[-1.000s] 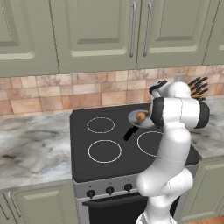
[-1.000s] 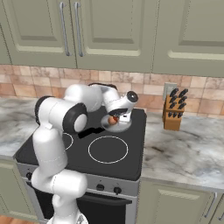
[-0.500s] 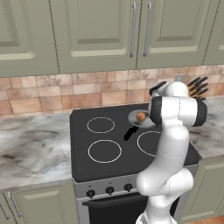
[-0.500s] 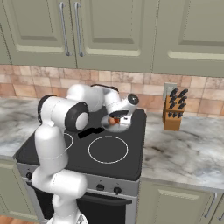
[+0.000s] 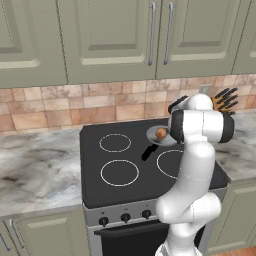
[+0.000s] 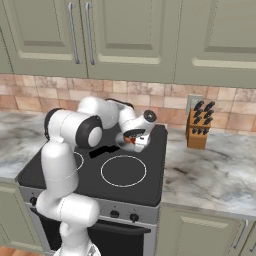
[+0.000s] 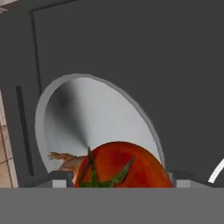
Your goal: Place the pan on the rear right burner on the stove. Then place the tomato and the onion in the pan and turn on the rear right burner.
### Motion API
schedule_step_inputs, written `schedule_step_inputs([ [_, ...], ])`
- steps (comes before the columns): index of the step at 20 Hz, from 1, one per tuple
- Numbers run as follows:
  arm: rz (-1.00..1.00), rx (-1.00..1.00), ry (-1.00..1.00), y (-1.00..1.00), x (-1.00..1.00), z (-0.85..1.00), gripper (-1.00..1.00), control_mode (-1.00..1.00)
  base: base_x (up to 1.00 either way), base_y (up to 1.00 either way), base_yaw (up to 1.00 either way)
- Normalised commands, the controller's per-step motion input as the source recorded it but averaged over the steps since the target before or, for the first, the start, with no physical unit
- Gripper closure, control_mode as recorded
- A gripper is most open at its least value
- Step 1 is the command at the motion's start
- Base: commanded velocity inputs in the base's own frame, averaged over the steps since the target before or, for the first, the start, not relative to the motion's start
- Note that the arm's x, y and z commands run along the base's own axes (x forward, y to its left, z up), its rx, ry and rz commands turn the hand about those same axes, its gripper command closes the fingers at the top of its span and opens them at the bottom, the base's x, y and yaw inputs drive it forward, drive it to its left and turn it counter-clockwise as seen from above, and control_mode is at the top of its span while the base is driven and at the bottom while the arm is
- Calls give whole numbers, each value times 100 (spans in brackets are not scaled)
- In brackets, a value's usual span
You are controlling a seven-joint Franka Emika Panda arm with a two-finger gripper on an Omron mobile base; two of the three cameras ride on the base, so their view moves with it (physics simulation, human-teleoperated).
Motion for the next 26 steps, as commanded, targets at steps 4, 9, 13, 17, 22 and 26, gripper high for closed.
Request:
schedule_step_inputs([
  [4,-7,0,6,0,5,-18,100,-100,0,0,0],
  [9,-5,0,6,0,12,-15,100,-100,0,0,0],
  [13,-4,0,8,0,18,-11,100,-100,0,0,0],
  [17,-4,0,10,0,21,-7,100,-100,0,0,0],
  [22,-3,0,10,0,20,-9,100,-100,0,0,0],
  [26,-2,0,9,0,15,-13,100,-100,0,0,0],
])
